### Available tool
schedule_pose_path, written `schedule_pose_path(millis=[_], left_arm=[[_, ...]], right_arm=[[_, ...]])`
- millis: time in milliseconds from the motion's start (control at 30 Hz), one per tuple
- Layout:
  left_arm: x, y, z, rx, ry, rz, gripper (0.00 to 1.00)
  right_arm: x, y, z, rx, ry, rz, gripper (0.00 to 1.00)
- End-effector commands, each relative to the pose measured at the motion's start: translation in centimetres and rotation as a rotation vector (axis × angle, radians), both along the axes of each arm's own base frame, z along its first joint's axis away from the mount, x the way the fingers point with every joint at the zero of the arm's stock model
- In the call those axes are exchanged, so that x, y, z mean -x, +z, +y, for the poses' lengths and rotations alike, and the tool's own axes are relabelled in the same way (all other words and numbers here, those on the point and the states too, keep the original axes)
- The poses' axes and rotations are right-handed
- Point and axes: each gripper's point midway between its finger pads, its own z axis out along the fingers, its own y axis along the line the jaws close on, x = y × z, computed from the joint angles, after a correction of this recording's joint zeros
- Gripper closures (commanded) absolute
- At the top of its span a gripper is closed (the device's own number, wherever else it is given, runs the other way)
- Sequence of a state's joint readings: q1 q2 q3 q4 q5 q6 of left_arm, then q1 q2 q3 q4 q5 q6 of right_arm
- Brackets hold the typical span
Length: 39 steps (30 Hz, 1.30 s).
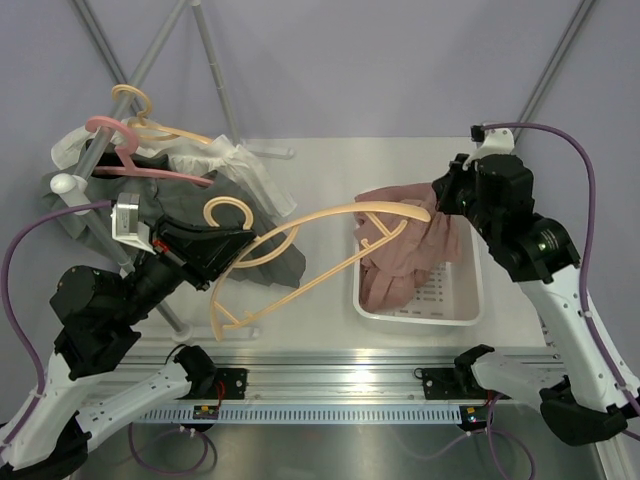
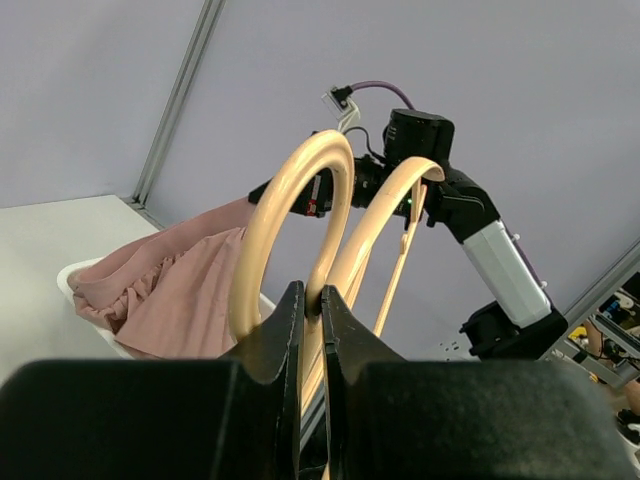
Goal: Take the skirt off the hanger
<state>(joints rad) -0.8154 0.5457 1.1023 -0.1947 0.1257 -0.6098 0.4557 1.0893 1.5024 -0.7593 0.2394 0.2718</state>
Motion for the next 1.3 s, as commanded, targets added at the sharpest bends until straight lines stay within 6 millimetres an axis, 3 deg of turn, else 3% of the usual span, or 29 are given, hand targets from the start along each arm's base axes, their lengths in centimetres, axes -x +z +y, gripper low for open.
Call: schedule_pose_path(millis=[0,133,167,200,233,267,333,467,600,700,833,933,1100,1267], left_arm=[[0.5,0.7,-0.6,-0.003,-0.040,-0.033,1.00],[0.5,0.2,-2.0,-0.038,-0.095,-0.029,1.00],[0.3,-0.1,-2.5,-0.050,-0.105,-0.023,1.00],[0.3,-0.3,-2.8,-0.060,-0.116,-0.018,1.00],[0.3,-0.6,-3.1,-0.082,-0.129,-0.020,1.00],[0.3,-0.8,-3.3,-0.097,-0.137,-0.019,1.00],[-0.1,-1.7,-3.7,-0.144,-0.138,-0.002,1.00],[-0.2,-2.6,-3.4,-0.199,-0.119,0.006,1.00],[0.5,-3.4,-3.2,-0.254,-0.143,-0.009,1.00],[1.4,-3.4,-3.1,-0.260,-0.178,-0.027,1.00],[1.8,-3.6,-3.0,-0.267,-0.189,-0.038,1.00],[1.9,-3.5,-2.9,-0.268,-0.191,-0.042,1.00],[2.4,-3.0,-3.0,-0.248,-0.215,-0.058,1.00],[2.6,-2.8,-2.8,-0.240,-0.217,-0.062,1.00]], right_arm=[[1.6,2.7,-3.9,-0.034,-0.167,-0.127,1.00],[2.2,0.0,-2.5,0.020,-0.055,-0.061,1.00],[2.4,-0.7,-1.4,0.023,0.012,-0.027,0.91],[1.8,-2.1,-0.5,0.044,0.046,0.027,0.46],[1.7,-2.6,0.2,0.049,0.080,0.054,0.25],[2.0,-3.5,0.9,0.045,0.120,0.098,0.13],[2.4,-3.3,2.0,0.006,0.173,0.091,0.01],[5.2,1.2,2.8,-0.095,0.274,-0.049,0.00],[8.4,6.1,1.7,-0.139,0.300,-0.158,0.01],[11.4,7.5,3.0,-0.164,0.445,-0.171,0.01],[16.9,7.6,6.4,-0.246,0.781,-0.138,0.07],[19.3,7.2,7.3,-0.280,0.908,-0.101,0.12],[20.5,5.1,8.7,-0.309,1.056,-0.003,0.19],[21.2,4.4,9.3,-0.342,1.127,0.036,0.23]])
